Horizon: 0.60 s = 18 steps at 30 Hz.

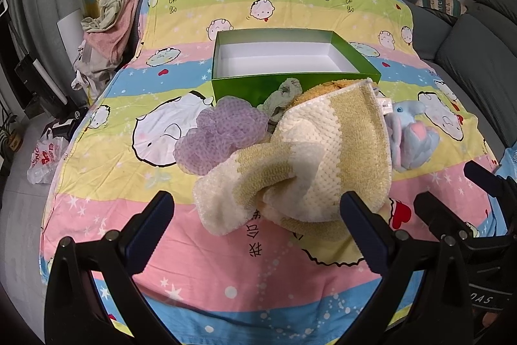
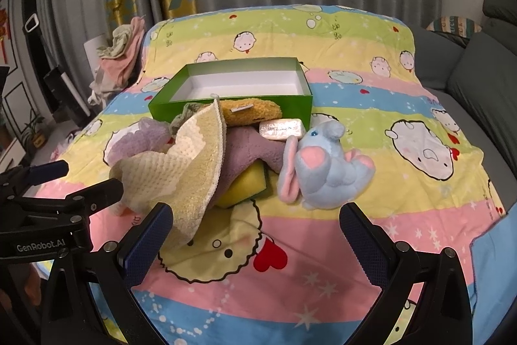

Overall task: Organize soft objects
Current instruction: 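Move the right tool toward the cream knitted towel on the pile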

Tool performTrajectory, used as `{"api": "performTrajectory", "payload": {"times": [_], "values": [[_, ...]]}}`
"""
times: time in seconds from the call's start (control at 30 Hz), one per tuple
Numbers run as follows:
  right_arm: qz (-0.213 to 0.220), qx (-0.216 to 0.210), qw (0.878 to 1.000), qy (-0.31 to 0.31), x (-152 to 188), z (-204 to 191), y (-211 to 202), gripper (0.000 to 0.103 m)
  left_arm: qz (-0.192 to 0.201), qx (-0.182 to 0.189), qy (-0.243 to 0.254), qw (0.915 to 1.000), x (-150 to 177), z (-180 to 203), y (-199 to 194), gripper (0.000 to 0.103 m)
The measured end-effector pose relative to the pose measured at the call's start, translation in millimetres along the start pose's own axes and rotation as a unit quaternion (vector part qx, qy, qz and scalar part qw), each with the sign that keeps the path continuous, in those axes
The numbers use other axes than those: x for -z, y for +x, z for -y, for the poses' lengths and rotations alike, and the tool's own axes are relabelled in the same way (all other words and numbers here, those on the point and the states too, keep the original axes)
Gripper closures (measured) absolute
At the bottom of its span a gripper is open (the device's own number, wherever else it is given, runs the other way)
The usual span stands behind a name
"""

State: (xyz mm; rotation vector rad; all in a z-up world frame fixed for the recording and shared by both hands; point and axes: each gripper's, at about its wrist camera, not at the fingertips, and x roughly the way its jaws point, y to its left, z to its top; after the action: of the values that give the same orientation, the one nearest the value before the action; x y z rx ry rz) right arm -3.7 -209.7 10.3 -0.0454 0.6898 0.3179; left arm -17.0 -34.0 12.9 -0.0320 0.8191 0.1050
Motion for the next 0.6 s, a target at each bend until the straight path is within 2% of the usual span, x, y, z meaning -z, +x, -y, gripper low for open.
{"api": "performTrajectory", "payload": {"times": [0.43,0.53,0.6], "values": [[-0.002,-0.02,1.0,-0.009,-0.1,-1.8,1.5,0.0,-0.006,0.018,-0.012,0.9998,0.4,-4.1,4.2,0.001],[-0.004,-0.039,0.999,-0.012,1.2,-1.6,3.1,0.0,-0.01,0.042,-0.018,0.9989,0.7,-6.8,5.5,0.001],[-0.01,-0.068,0.998,-0.011,3.4,0.7,5.1,0.0,-0.016,0.077,-0.029,0.9965,1.0,-11.0,7.2,0.001]]}}
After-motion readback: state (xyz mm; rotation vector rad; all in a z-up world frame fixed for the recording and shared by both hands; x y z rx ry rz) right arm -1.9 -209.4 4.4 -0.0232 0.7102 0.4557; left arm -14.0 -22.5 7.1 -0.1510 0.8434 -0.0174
